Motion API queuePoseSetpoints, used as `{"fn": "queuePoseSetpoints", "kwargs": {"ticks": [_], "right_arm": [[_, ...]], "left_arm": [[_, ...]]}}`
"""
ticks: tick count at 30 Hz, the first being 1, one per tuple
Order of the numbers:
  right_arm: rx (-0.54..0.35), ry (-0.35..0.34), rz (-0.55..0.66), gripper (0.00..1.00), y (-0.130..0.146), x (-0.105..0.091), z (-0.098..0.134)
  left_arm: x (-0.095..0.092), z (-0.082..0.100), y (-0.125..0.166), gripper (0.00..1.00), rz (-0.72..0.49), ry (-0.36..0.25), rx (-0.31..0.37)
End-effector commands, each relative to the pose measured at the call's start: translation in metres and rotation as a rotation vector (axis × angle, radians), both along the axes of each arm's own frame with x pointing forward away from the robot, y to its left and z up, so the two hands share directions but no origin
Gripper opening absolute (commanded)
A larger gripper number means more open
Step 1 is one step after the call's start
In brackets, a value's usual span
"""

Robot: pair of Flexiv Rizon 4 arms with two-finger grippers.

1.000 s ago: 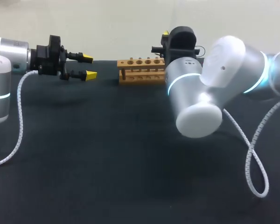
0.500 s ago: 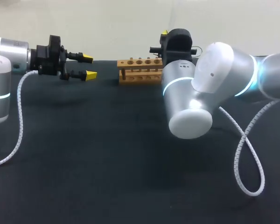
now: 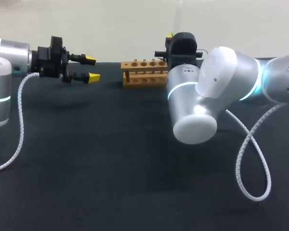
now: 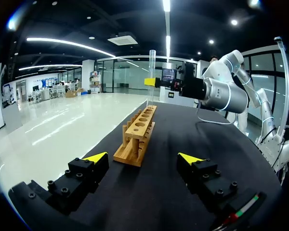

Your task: Grasp the test tube, adjust it, and insert it.

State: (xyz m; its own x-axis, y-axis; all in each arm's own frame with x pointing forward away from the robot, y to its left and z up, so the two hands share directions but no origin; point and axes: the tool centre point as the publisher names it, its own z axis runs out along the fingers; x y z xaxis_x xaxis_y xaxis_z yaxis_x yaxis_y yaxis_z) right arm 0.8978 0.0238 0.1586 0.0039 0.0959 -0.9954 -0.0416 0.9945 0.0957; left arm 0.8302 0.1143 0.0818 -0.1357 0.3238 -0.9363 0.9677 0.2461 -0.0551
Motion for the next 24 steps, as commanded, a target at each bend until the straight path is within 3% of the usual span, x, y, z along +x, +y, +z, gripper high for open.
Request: {"fn": "queuePoseSetpoints", "kwargs": {"ticks": [1, 24], "right_arm": [[-0.002, -0.023, 0.160, 0.00, -0.002, 0.003, -0.005], [0.005, 0.001, 0.201, 0.00, 0.004, 0.004, -0.032]], "left_arm": [[-0.001, -0.001, 0.000, 1.00, 0.003, -0.005, -0.002], [-0.001, -0.001, 0.000, 1.00, 0.003, -0.005, -0.002]]}}
